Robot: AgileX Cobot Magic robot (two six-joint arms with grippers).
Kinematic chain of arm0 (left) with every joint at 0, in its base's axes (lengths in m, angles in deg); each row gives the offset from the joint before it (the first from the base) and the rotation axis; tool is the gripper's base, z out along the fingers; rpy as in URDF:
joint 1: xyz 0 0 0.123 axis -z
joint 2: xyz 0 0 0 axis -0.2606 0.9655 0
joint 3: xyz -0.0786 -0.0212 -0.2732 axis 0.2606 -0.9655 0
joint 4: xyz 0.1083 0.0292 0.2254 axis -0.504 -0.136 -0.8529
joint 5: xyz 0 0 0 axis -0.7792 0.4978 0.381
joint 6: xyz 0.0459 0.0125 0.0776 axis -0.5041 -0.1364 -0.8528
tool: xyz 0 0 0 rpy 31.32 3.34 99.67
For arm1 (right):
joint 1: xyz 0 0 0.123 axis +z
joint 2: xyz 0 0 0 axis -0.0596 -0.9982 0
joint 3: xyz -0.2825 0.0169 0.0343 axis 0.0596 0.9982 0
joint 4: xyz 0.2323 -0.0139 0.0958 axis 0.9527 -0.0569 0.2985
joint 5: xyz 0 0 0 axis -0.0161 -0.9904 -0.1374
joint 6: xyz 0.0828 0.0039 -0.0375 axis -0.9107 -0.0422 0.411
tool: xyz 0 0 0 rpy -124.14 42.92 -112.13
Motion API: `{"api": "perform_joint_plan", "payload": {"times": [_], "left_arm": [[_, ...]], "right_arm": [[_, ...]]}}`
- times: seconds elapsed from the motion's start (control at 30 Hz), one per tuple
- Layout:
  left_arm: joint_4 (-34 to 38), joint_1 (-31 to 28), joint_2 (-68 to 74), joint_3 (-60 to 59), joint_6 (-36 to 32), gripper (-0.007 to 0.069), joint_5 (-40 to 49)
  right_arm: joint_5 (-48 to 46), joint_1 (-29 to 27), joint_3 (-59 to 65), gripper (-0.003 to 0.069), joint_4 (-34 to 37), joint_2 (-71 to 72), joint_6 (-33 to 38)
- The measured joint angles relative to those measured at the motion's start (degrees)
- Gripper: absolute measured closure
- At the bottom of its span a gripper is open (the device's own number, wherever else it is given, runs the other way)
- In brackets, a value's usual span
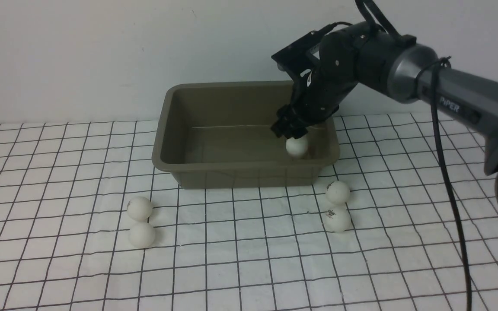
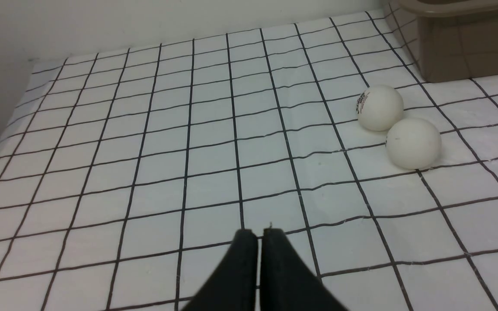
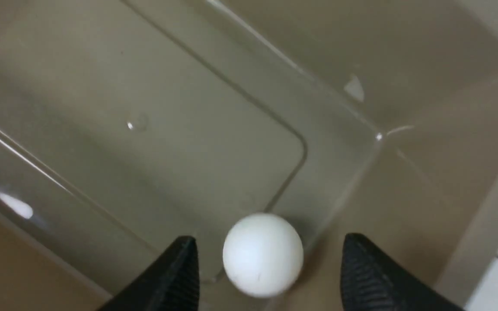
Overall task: Put the table tennis balls into the box on the white checkered tablecloth.
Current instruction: 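Release the ping pong ball into the bin and lift the gripper away, then reach for and grasp a ping pong ball on the table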
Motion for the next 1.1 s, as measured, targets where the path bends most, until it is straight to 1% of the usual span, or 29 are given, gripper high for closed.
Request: {"api": "perform_joint_plan", "payload": {"times": [0.2, 0.47, 0.7, 0.87, 0.93, 1.1], "left_arm": [[0.00, 0.00, 0.00, 0.00, 0.00, 0.0629, 0.00], [0.00, 0.00, 0.00, 0.00, 0.00, 0.0629, 0.00], [0.00, 0.00, 0.00, 0.00, 0.00, 0.0629, 0.00], [0.00, 0.00, 0.00, 0.00, 0.00, 0.0629, 0.00], [0.00, 0.00, 0.00, 0.00, 0.00, 0.0629, 0.00], [0.00, 0.00, 0.00, 0.00, 0.00, 0.0629, 0.00]], "right_arm": [[-5.77, 0.00, -1.06, 0.0248, -1.23, 4.49, -0.43], [-15.98, 0.00, -3.45, 0.0248, -5.79, 9.34, -4.42], [-18.33, 0.00, -3.55, 0.0247, -6.40, 11.30, -6.49], [-18.33, 0.00, 0.07, 0.0247, -1.92, 11.91, -7.10], [-18.33, 0.00, 4.15, 0.0247, -0.29, 13.19, -7.10], [-18.23, 0.00, 15.32, 0.0250, 0.23, 18.32, -7.16]]}}
